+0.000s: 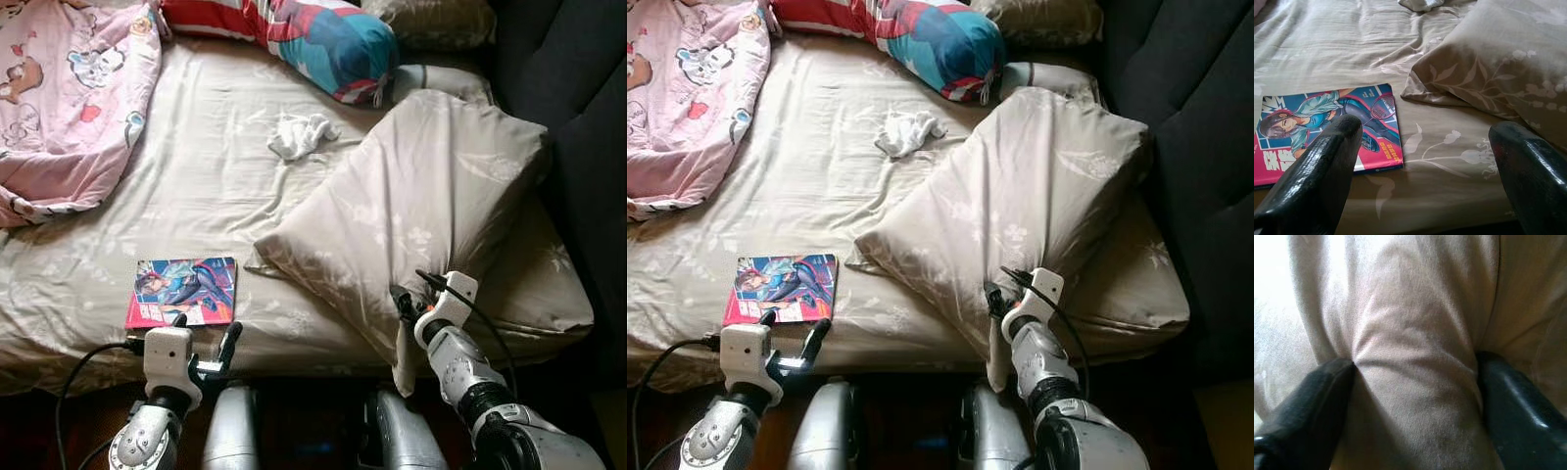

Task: Clean up the room

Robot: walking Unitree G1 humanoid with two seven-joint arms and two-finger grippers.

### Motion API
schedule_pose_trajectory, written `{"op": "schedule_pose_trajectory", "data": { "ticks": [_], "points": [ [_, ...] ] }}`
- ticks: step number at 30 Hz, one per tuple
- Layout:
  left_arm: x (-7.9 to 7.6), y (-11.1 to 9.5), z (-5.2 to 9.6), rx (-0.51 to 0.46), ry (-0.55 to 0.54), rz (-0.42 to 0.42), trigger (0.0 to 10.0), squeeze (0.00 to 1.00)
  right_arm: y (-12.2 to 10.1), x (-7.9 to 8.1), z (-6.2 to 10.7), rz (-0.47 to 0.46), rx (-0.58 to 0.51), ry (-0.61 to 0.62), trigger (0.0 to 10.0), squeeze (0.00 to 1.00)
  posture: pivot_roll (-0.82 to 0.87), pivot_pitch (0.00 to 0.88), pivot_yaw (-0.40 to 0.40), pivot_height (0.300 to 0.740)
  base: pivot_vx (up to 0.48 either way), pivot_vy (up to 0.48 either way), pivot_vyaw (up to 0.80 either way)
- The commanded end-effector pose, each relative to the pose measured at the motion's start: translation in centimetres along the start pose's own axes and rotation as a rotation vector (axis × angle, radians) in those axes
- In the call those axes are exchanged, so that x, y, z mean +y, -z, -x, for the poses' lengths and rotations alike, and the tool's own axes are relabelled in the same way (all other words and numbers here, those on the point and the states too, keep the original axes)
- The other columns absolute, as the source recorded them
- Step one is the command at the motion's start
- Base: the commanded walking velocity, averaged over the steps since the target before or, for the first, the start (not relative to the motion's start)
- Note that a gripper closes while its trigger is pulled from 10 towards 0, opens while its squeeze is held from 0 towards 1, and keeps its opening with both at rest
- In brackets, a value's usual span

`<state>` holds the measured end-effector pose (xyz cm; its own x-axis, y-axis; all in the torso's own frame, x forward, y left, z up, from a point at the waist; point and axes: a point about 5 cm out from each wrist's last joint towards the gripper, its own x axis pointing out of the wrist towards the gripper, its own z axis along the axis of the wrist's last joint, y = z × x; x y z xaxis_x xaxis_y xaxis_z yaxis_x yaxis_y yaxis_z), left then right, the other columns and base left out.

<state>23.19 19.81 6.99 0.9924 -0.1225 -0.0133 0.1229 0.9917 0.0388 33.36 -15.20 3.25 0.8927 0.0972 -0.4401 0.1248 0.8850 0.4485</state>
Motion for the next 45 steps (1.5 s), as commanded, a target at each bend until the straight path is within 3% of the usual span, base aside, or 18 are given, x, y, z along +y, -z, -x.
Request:
{"op": "schedule_pose_trajectory", "data": {
  "ticks": [1,26,39,45],
  "points": [
    [0.2,0.4,0.6,0.036,0.004,-0.011,10.0,0.00,4.9,-0.1,0.9,-0.008,0.194,0.010,0.0,0.00,0.21,0.387,0.039,0.635,0.000,0.000,0.00],
    [0.9,1.0,-0.2,0.058,-0.001,-0.023,10.0,0.00,4.2,-0.3,0.7,0.072,0.157,0.032,0.0,0.00,0.21,0.347,0.038,0.635,0.000,0.000,0.00],
    [0.7,0.9,-1.2,0.041,-0.006,-0.019,10.0,0.00,2.6,-0.7,0.5,0.117,0.110,0.053,0.0,0.00,0.19,0.294,0.020,0.635,0.000,0.000,0.00],
    [0.5,1.2,-1.4,0.035,-0.008,-0.015,10.0,0.00,0.9,-1.8,0.4,0.141,0.054,0.115,0.0,0.00,0.17,0.266,0.013,0.635,0.000,0.000,0.00]
  ]
}}
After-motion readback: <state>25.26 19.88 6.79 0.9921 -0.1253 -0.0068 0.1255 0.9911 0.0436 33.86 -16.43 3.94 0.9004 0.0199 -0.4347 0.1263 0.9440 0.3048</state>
